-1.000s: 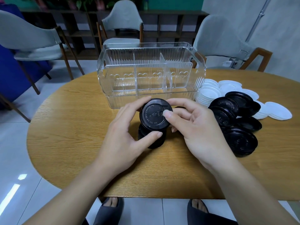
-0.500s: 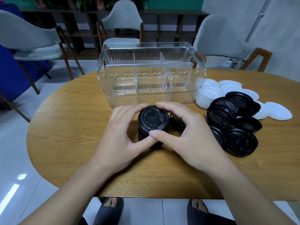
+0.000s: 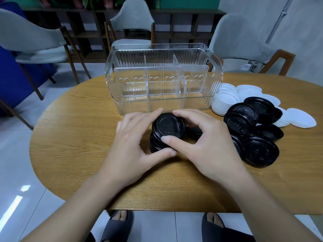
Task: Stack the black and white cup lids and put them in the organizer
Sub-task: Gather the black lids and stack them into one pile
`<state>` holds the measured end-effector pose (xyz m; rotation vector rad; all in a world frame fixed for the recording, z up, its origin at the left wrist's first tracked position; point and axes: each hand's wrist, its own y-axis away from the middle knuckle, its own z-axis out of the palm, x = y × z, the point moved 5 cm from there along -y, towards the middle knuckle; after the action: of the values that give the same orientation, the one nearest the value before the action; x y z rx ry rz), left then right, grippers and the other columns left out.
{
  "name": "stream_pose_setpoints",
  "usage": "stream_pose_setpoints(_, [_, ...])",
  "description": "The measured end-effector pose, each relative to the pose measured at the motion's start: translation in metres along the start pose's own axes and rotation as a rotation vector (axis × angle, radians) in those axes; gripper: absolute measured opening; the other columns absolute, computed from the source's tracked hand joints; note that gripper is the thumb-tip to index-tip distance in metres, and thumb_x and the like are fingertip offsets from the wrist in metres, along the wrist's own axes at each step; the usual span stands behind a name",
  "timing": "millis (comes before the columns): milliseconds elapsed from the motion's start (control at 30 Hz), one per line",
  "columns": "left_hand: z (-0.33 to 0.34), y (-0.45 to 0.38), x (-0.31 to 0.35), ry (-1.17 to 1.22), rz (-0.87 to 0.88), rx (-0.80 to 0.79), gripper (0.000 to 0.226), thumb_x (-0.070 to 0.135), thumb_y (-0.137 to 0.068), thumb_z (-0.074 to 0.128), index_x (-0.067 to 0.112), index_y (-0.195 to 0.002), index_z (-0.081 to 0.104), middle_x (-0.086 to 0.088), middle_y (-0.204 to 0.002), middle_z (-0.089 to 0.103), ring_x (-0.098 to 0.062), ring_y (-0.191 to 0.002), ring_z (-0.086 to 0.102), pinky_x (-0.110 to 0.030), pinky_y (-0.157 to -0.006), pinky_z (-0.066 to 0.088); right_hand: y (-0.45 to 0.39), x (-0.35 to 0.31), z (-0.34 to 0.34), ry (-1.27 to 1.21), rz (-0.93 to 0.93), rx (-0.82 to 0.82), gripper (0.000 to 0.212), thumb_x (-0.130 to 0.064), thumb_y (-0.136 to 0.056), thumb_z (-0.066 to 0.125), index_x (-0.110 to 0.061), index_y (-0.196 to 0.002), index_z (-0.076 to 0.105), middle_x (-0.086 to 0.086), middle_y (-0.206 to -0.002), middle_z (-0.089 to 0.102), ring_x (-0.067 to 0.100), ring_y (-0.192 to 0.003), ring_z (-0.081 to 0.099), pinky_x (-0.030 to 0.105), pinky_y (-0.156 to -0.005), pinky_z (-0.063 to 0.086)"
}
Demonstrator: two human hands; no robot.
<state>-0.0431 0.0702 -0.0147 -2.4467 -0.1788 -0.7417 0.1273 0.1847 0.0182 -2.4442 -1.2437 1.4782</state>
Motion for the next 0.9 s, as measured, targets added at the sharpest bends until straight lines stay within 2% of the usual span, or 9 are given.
stream_pose_setpoints(133, [0.003, 0.001, -0.006, 0.087, -0.093, -0.097, 0.114, 0.076, -0.074, 0.088, 0.042, -0.170, 0.039, 0.033, -0.153, 0.053, -0.007, -0.150, 0.043, -0.045, -0.128, 0.037, 0.000, 0.002, -0.003, 0.042, 0.020, 0.051, 0.048, -0.049, -0.084, 0.092, -0.032, -0.126, 0.078, -0.024, -0.119, 0.073, -0.001, -0.117, 0.067, 0.017, -0.100, 0.050])
stream_pose_setpoints(233, [0.009, 0.004, -0.012, 0.125, -0.162, -0.188, 0.125, 0.075, -0.069, 0.092, 0.051, -0.172, 0.025, 0.040, -0.150, 0.048, 0.001, -0.150, 0.042, -0.035, -0.126, 0.039, 0.000, 0.004, 0.003, 0.104, 0.017, 0.004, 0.051, -0.052, -0.085, 0.090, -0.031, -0.130, 0.077, -0.024, -0.124, 0.072, -0.004, -0.119, 0.065, 0.014, -0.103, 0.048])
stream_pose_setpoints(300, [0.011, 0.005, -0.014, 0.122, -0.175, -0.201, 0.128, 0.075, -0.068, 0.093, 0.055, -0.172, 0.020, 0.036, -0.150, 0.051, 0.004, -0.148, 0.045, -0.032, -0.124, 0.040, 0.000, 0.005, 0.009, 0.133, 0.008, -0.046, 0.052, -0.052, -0.086, 0.089, -0.029, -0.132, 0.076, -0.023, -0.126, 0.071, -0.006, -0.119, 0.063, 0.010, -0.104, 0.045])
stream_pose_setpoints(367, [0.012, 0.004, -0.015, 0.123, -0.186, -0.194, 0.129, 0.074, -0.069, 0.093, 0.057, -0.171, 0.017, 0.032, -0.149, 0.056, 0.003, -0.145, 0.049, -0.035, -0.124, 0.043, 0.000, 0.005, 0.014, 0.145, 0.009, -0.090, 0.053, -0.052, -0.088, 0.087, -0.028, -0.133, 0.076, -0.022, -0.129, 0.071, -0.005, -0.120, 0.063, 0.013, -0.106, 0.046])
stream_pose_setpoints(533, [0.015, 0.002, -0.018, 0.126, -0.200, -0.213, 0.127, 0.068, -0.075, 0.094, 0.058, -0.171, 0.012, 0.032, -0.143, 0.061, 0.003, -0.142, 0.053, -0.039, -0.124, 0.044, 0.001, 0.006, 0.020, 0.225, 0.004, -0.139, 0.058, -0.057, -0.090, 0.082, -0.027, -0.139, 0.073, -0.019, -0.137, 0.070, 0.000, -0.126, 0.062, 0.029, -0.110, 0.051])
stream_pose_setpoints(700, [0.017, 0.003, -0.018, 0.108, -0.194, -0.238, 0.124, 0.073, -0.079, 0.085, 0.055, -0.173, 0.006, 0.033, -0.142, 0.061, 0.001, -0.138, 0.055, -0.035, -0.119, 0.045, 0.002, 0.005, 0.023, 0.240, 0.019, -0.172, 0.061, -0.060, -0.090, 0.081, -0.028, -0.140, 0.072, -0.020, -0.139, 0.069, 0.000, -0.127, 0.062, 0.029, -0.112, 0.050])
stream_pose_setpoints(800, [0.018, 0.003, -0.020, 0.107, -0.199, -0.249, 0.124, 0.074, -0.078, 0.082, 0.053, -0.174, 0.006, 0.034, -0.144, 0.061, -0.001, -0.140, 0.055, -0.038, -0.120, 0.046, 0.002, 0.003, 0.026, 0.251, 0.009, -0.183, 0.058, -0.058, -0.089, 0.082, -0.028, -0.138, 0.073, -0.019, -0.136, 0.071, 0.002, -0.125, 0.063, 0.031, -0.112, 0.050])
stream_pose_setpoints(900, [0.019, 0.003, -0.023, 0.080, -0.208, -0.254, 0.125, 0.070, -0.079, 0.085, 0.051, -0.175, 0.007, 0.034, -0.146, 0.059, 0.000, -0.141, 0.053, -0.036, -0.120, 0.045, 0.000, 0.004, 0.024, 0.251, 0.029, -0.193, 0.057, -0.059, -0.088, 0.083, -0.031, -0.136, 0.074, -0.020, -0.133, 0.073, 0.000, -0.122, 0.063, 0.024, -0.109, 0.049])
